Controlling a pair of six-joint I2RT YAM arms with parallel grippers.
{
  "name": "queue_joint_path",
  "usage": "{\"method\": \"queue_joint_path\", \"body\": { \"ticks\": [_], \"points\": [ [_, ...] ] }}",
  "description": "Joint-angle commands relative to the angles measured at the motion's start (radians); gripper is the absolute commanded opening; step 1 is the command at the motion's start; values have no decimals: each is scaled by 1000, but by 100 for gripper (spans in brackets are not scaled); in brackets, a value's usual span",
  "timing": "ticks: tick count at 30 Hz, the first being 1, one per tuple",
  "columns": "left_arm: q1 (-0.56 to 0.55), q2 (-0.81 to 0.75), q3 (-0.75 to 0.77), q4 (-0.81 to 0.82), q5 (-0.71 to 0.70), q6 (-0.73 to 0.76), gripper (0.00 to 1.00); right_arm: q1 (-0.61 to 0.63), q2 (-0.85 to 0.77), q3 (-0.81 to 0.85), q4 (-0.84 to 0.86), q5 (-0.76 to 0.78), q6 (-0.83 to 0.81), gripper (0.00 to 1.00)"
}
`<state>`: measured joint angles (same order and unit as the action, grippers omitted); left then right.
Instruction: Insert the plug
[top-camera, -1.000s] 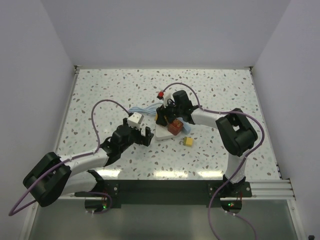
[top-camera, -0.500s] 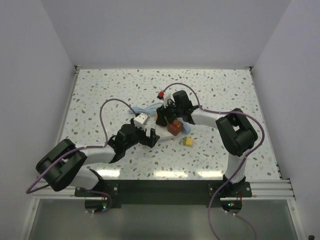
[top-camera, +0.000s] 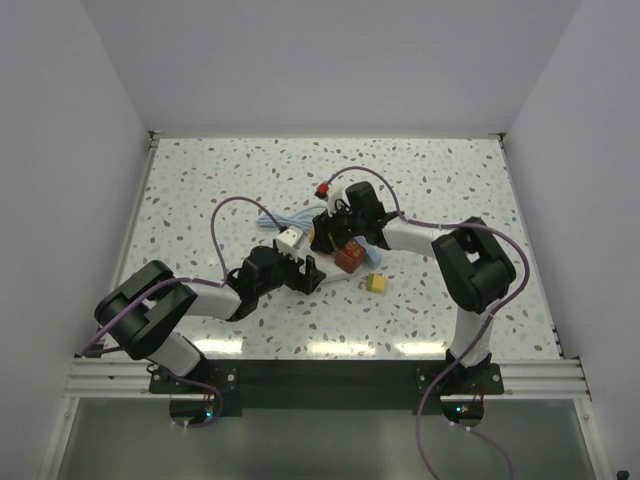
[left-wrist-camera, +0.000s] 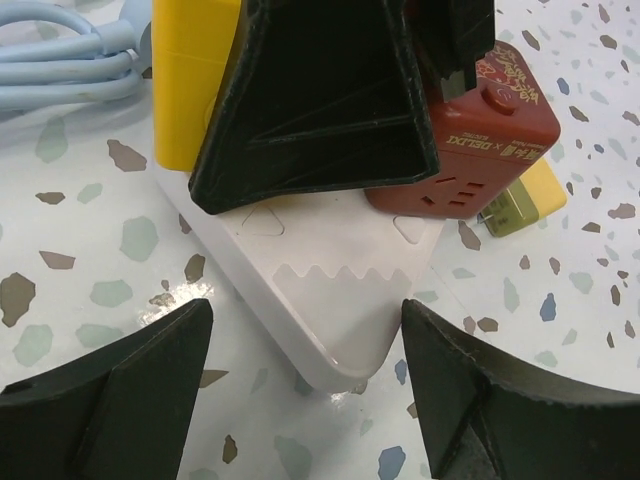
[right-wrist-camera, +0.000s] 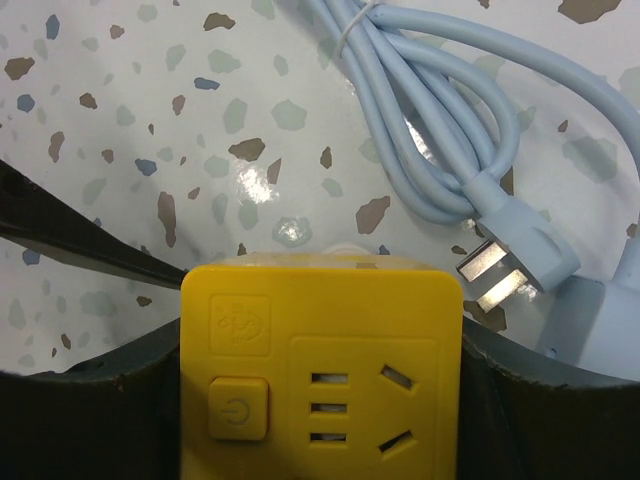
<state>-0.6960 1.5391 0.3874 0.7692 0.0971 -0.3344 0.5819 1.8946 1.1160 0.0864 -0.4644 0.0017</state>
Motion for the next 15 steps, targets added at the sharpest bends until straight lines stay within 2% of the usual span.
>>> {"method": "queue_joint_path", "body": {
  "ticks": [1, 6, 8, 10, 15],
  "points": [
    [7, 19, 24, 19, -37, 9, 80, 16, -23, -41, -44, -54, 44, 50],
    [7, 12, 13, 15, -36, 9, 64, 16, -67, -59, -27, -40, 63, 61],
    [7, 12, 11, 10, -33, 11, 61, 15, -80, -64, -24, -23, 70, 65],
    [7, 10, 11, 7, -28, 12, 59, 13, -95, -71, -11, -16, 80, 73],
    [7, 18, 11, -4, -27, 14, 55, 10, -129, -76, 3, -10, 99, 82]
  ]
}}
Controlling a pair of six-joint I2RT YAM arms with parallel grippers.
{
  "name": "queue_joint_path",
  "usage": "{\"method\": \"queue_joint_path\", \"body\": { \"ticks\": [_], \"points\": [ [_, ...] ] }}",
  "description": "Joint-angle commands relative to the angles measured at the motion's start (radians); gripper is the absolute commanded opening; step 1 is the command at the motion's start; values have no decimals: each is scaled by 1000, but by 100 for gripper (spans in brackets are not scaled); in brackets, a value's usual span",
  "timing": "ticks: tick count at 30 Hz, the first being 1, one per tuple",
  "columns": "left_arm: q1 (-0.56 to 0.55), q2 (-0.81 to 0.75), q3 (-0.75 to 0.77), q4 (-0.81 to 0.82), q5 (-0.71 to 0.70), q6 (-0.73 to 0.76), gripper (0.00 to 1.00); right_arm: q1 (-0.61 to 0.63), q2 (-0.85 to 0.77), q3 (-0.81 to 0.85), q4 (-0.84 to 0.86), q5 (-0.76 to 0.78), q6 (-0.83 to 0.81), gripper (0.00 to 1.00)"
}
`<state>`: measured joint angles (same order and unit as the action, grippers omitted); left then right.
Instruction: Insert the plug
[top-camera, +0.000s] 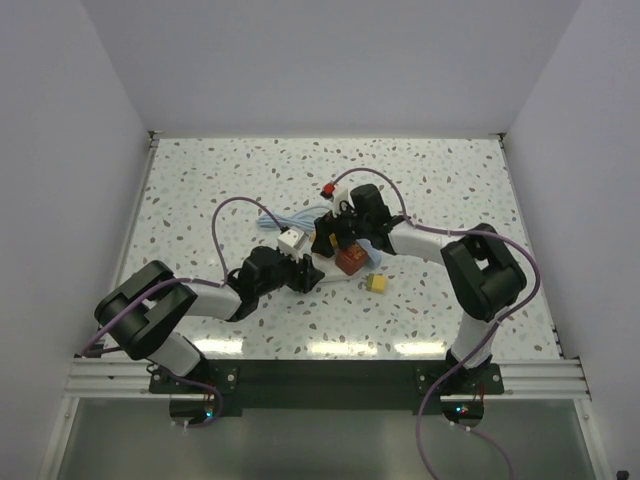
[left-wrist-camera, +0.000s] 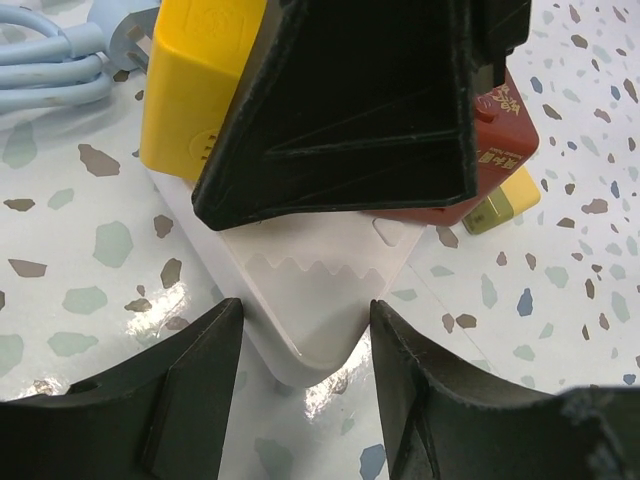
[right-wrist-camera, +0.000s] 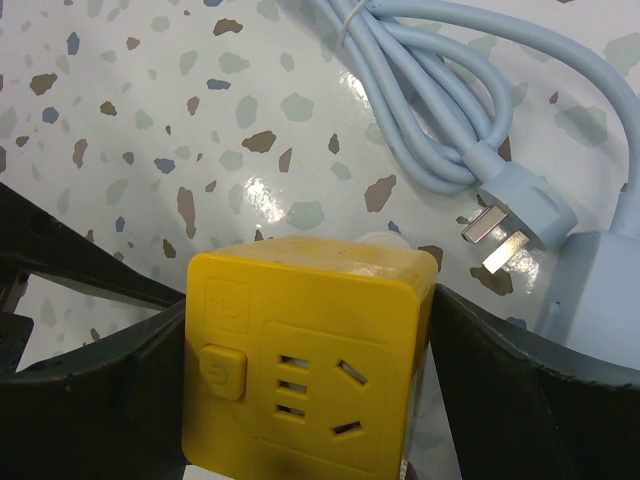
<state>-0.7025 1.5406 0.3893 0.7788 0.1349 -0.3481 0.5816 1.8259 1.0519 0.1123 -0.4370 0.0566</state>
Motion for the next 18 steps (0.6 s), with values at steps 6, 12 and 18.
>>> {"method": "queue_joint_path", "body": {
  "ticks": [6, 12, 18],
  "points": [
    [14, 23, 11, -15, -60, 26, 54, 1, -82, -20, -2, -20, 55, 84],
    [14, 16, 10, -23, -46, 26, 54, 0, -59, -18, -8, 32, 34, 84],
    [14, 1, 5, -32, -43, 29, 53, -17, -14, -10, 1, 55, 31, 84]
  ]
}}
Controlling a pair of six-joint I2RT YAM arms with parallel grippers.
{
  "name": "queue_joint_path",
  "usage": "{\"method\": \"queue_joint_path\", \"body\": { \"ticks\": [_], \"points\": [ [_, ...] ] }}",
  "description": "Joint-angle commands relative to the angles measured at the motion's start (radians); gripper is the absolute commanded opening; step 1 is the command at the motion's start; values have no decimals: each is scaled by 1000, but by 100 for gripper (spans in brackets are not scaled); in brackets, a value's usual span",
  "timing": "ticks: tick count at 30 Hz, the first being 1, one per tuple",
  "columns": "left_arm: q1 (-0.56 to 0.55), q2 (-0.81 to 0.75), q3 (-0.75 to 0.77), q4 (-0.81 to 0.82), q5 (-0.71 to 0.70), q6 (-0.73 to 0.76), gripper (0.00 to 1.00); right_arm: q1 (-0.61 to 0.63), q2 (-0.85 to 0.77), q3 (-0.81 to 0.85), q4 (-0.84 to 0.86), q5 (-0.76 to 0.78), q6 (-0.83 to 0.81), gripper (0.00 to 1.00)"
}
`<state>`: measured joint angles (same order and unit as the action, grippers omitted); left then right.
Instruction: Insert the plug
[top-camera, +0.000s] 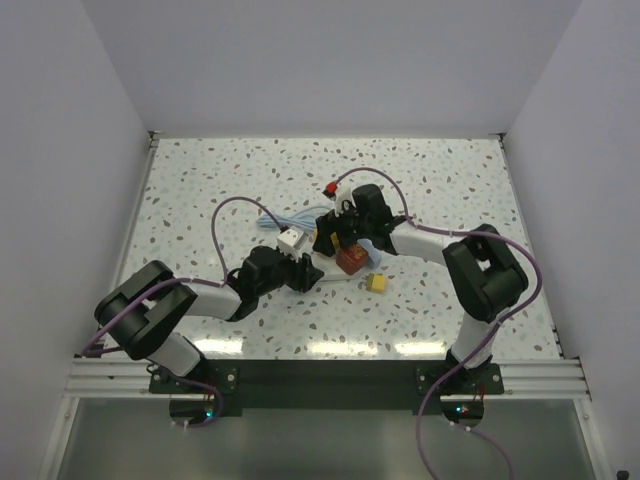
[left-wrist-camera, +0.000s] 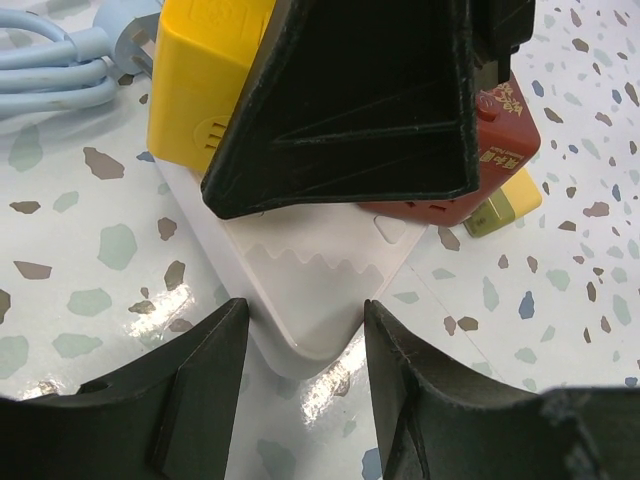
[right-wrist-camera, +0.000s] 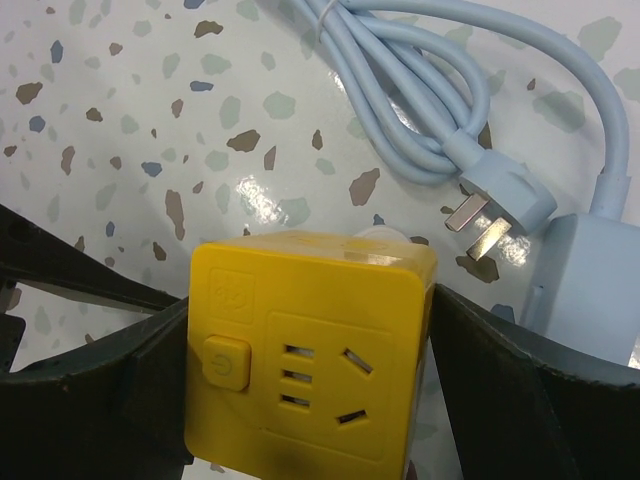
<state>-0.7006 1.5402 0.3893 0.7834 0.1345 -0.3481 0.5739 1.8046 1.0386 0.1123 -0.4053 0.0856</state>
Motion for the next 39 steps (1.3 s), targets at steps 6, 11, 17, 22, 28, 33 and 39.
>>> {"method": "queue_joint_path", "body": {
  "ticks": [6, 11, 17, 22, 28, 33, 39],
  "points": [
    [12, -6, -9, -38, -36, 26, 53, -23, 9, -6, 24, 34, 0, 85],
    [12, -8, -10, -38, -29, 26, 52, -29, 1, -5, 46, 19, -9, 85],
    [12, -14, -17, -38, -24, 21, 52, -34, -11, 2, 55, 22, -15, 86],
    [12, -6, -13, -36, -19, 18, 52, -37, -31, 1, 47, 17, -27, 89],
    [12, 11, -10, -29, -3, 12, 51, -36, -67, -8, 46, 22, -30, 90],
    [12, 17, -10, -26, 4, 9, 51, -37, -80, -6, 47, 16, -32, 90],
    [12, 15, -12, -24, 5, 8, 51, -37, -111, -11, 32, 33, -43, 90]
  ]
}}
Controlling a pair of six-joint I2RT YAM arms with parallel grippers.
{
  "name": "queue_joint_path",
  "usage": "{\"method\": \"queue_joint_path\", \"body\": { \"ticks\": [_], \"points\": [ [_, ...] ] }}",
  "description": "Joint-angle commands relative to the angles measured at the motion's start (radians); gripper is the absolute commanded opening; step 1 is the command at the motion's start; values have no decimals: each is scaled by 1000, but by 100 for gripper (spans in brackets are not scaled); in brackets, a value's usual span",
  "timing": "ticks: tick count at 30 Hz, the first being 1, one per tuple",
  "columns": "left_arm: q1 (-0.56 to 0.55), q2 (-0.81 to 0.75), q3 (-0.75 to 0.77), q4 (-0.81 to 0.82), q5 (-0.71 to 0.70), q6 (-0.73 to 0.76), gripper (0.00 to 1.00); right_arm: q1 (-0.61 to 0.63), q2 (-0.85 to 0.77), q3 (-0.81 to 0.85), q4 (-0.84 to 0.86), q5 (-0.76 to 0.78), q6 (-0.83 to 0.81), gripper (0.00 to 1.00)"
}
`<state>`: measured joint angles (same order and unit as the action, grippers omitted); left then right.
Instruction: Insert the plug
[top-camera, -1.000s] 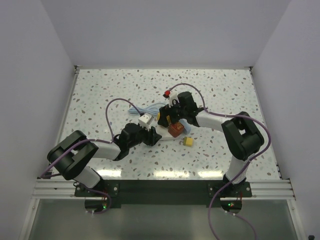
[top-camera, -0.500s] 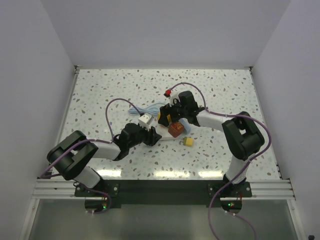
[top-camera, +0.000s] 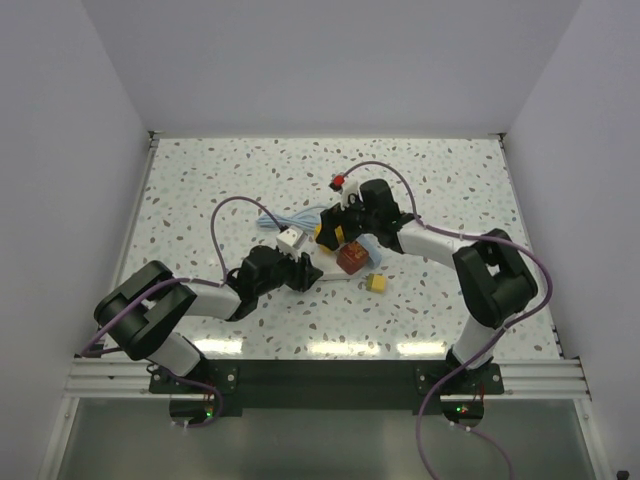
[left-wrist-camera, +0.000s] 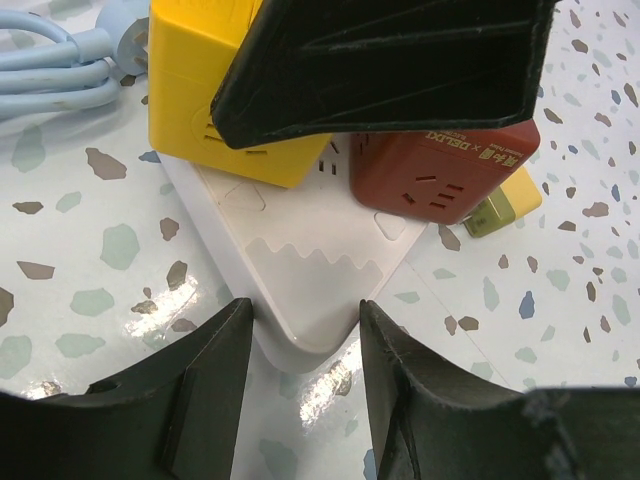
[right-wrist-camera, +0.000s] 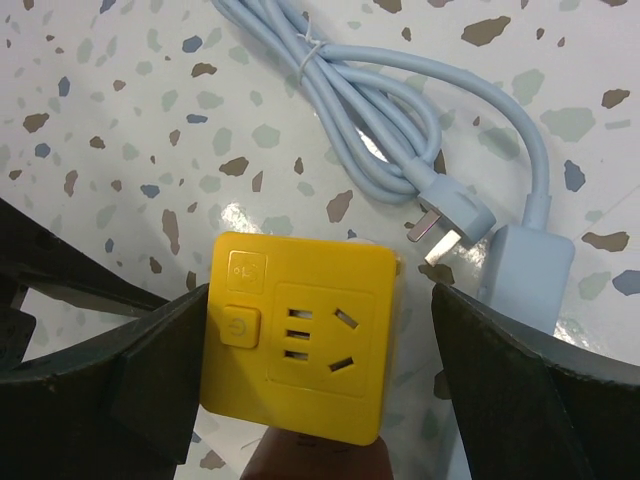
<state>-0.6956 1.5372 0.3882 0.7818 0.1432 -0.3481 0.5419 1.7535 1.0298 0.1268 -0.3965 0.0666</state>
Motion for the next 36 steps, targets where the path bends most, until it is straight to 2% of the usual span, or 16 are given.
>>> {"method": "queue_joint_path", "body": {
  "ticks": [1, 14, 16, 18, 19, 22, 28, 31, 32, 35, 36],
  "points": [
    [7, 17, -11, -23, -4, 8, 51, -7, -66, -4, 16, 28, -24, 90],
    [7, 5, -18, -30, -4, 9, 50, -5, -28, -4, 10, 59, -45, 87],
    [7, 4, -18, -32, -1, 9, 50, -5, -34, -7, 7, 62, -53, 82],
    [7, 8, -18, -29, -1, 9, 50, -5, -35, -7, -3, 68, -59, 75],
    [7, 6, -15, -29, 1, 9, 50, -5, -32, -7, -4, 74, -60, 65],
    [7, 8, -14, -29, 4, 9, 50, -5, -20, -5, -6, 74, -62, 50],
    [7, 4, -17, -33, -1, 11, 50, -5, 3, 7, -19, 54, -62, 38],
    [7, 11, -15, -32, -1, 12, 50, -5, 11, 10, -19, 50, -62, 29],
    [7, 12, -14, -32, 1, 14, 50, -7, 21, 15, -26, 48, -92, 20],
    [7, 18, -8, -32, 2, 17, 49, -5, 61, 36, -45, 45, -97, 11],
    [7, 20, -8, -32, 2, 18, 49, -5, 70, 42, -50, 45, -99, 5]
  ]
}}
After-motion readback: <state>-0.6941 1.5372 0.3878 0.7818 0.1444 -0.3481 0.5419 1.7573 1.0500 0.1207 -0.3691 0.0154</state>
